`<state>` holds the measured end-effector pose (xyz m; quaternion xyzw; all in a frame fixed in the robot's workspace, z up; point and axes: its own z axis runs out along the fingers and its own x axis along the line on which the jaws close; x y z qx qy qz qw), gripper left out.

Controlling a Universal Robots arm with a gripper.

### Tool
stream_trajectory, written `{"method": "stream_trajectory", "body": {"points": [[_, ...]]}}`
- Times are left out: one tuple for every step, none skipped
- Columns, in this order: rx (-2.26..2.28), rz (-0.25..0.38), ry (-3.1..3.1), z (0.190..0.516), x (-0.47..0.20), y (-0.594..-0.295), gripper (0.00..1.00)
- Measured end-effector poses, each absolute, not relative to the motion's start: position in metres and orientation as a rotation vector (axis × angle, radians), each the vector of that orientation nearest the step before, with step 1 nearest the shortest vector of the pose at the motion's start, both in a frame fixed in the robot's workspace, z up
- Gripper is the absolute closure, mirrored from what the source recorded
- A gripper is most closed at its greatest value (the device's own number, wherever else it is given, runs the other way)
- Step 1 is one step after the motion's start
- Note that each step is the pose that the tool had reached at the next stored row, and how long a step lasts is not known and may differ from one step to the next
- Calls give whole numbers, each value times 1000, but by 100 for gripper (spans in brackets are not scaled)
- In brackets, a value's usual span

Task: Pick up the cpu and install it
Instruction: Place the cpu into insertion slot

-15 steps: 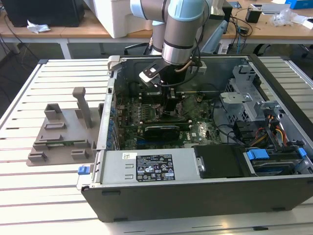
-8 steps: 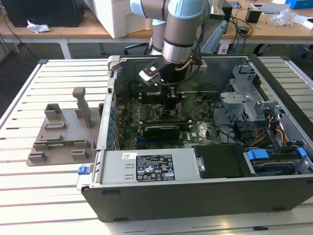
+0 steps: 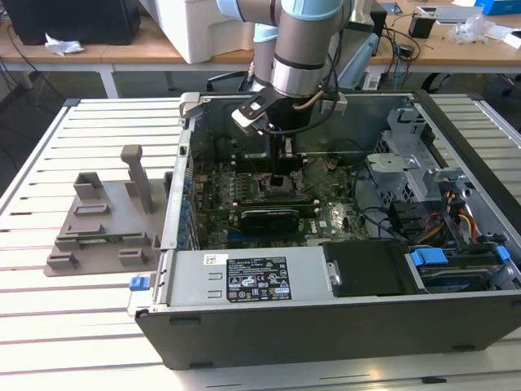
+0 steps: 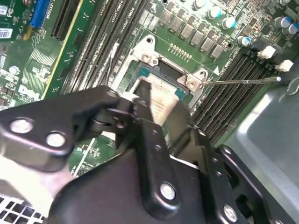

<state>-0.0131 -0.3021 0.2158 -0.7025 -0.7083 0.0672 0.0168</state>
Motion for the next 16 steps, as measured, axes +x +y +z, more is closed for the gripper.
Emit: {"method": "stream_trajectory", "body": {"points": [[-2181,204,-2201,216,-13,-304,65],[-2177,200,-2201,216,-13,-306,71],[-2167,191,-2203,214,-13,-308,77],[-2161,188,-2205,213,-13,-308,83],[-2156,187,-2208,212,-13,-308,89],[-2151,186,-2211,211,-13,-308,89],[-2135,186,-2225,210,-13,-308,89],[-2110,188,-2249,210,-13,-308,89],[-2098,189,-2261,209,-13,-308,89],[-2093,190,-2265,209,-13,-308,89],[-2092,189,-2264,208,-12,-308,89],[-2090,189,-2262,207,-11,-307,89],[-2089,190,-2260,207,-10,-307,89],[-2087,193,-2259,205,-10,-307,89],[-2085,197,-2257,204,-9,-307,89],[-2084,199,-2256,203,-9,-307,89]]}}
